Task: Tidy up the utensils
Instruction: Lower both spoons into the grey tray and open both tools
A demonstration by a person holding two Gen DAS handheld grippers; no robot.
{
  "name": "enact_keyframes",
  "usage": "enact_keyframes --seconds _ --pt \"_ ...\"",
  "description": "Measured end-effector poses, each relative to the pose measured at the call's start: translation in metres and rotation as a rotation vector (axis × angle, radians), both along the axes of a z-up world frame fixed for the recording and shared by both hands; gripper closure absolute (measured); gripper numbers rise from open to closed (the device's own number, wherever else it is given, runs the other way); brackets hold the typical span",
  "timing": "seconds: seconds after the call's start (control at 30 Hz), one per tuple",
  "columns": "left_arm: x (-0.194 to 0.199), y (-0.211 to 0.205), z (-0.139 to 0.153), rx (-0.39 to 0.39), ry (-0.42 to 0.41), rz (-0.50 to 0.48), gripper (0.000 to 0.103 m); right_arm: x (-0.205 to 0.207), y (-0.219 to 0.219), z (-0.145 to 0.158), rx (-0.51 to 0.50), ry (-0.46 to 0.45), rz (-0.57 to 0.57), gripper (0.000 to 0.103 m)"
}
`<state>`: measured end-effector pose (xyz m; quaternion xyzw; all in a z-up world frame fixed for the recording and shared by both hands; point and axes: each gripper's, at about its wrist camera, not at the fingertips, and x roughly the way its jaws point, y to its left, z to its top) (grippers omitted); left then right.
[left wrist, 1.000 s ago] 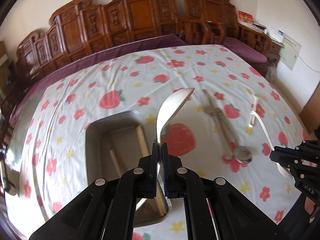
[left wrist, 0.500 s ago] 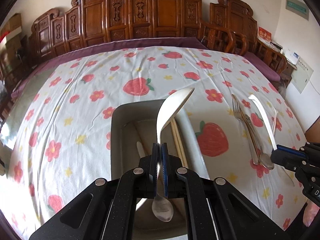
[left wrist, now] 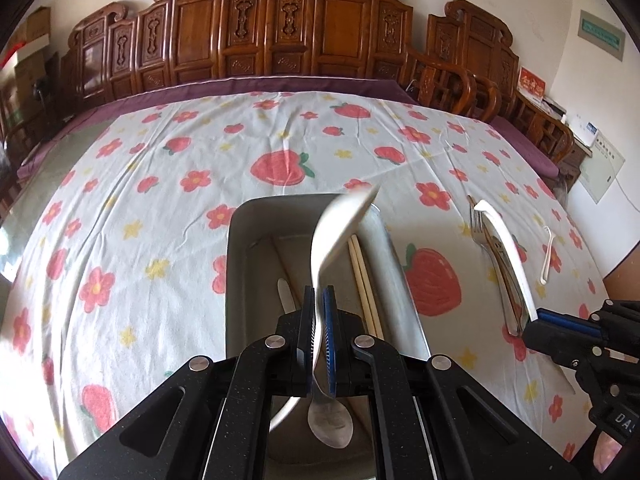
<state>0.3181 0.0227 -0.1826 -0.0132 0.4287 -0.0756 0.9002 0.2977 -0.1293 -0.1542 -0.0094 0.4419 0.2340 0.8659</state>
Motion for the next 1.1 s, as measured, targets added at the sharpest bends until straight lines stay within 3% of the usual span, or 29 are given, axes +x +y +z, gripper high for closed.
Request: enact_keyframes --seconds 0.3,0.43,0.73,1.1 --pt "-0.005 0.021 0.020 0.006 -0.061 0.012 0.098 0.009 0.026 -0.002 0.007 0.008 0.009 0.095" --pt "-0.005 0.035 0.029 0.017 -0.081 0.025 0.090 0.016 0.045 -0.005 0.021 0.013 0.018 0.095" --pt "-0.002 0.068 0.046 0.031 -0.124 0.074 0.090 0.035 0.076 -0.012 0.068 0.029 0.023 0.095" --pt "0.000 0.079 0.046 0.019 -0.120 0.092 0.090 0.044 0.094 -0.015 0.098 0.039 0.041 0.094"
